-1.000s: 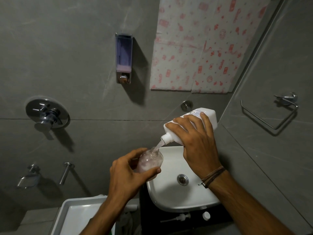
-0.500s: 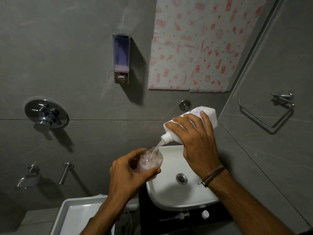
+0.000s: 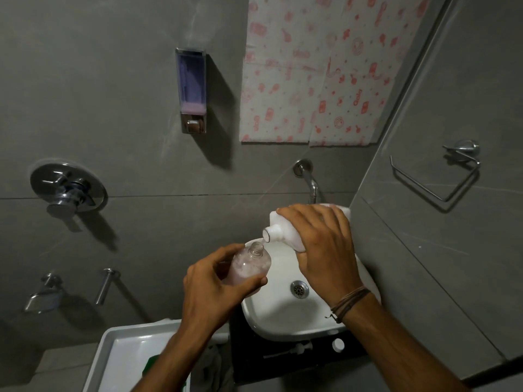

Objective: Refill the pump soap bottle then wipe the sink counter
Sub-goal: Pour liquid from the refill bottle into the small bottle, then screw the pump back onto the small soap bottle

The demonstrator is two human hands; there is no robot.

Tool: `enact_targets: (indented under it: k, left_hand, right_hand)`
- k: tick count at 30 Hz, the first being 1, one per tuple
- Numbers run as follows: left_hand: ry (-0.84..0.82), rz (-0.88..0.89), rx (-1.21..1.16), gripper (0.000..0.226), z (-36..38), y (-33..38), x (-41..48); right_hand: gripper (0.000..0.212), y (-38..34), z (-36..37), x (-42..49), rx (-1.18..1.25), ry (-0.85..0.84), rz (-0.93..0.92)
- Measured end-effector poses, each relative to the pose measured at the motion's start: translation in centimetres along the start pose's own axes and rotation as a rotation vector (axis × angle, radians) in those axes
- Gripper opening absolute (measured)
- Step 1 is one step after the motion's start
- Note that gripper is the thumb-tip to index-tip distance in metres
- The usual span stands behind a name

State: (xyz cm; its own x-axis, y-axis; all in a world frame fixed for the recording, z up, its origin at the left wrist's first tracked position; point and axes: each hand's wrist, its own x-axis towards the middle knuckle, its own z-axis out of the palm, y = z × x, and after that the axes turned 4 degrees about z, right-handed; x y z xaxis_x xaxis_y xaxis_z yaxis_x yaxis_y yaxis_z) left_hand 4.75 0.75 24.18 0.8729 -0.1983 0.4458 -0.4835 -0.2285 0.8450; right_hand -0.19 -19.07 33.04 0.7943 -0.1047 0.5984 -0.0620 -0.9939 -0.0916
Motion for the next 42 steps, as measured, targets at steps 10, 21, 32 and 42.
enact_targets:
  k: [10,21,32,42]
  left_hand:
    - [-0.192,-0.099,-0.159,0.072,3.5,-1.4,-3.8]
    - [-0.349,-0.184,-0.29,0.066,12.6,-2.4,-8.5]
    - [-0.356,-0.224,-0.35,0.066,16.7,-2.0,-8.8]
    - [-0.281,-0.315,-0.348,0.065,15.3,-2.8,-9.6]
  right_hand:
    - [0.077,4.0,4.8,-11.3,0.716,-0.05,0.835]
    - [0.071,17.7,10.9,-23.7,0.738,0.313,1.5]
    - [0.072,24.4,16.5,-21.9,0.625,0.521,1.726]
    - [0.055,25.6,18.5,-22.5,0.621,0.554,1.747]
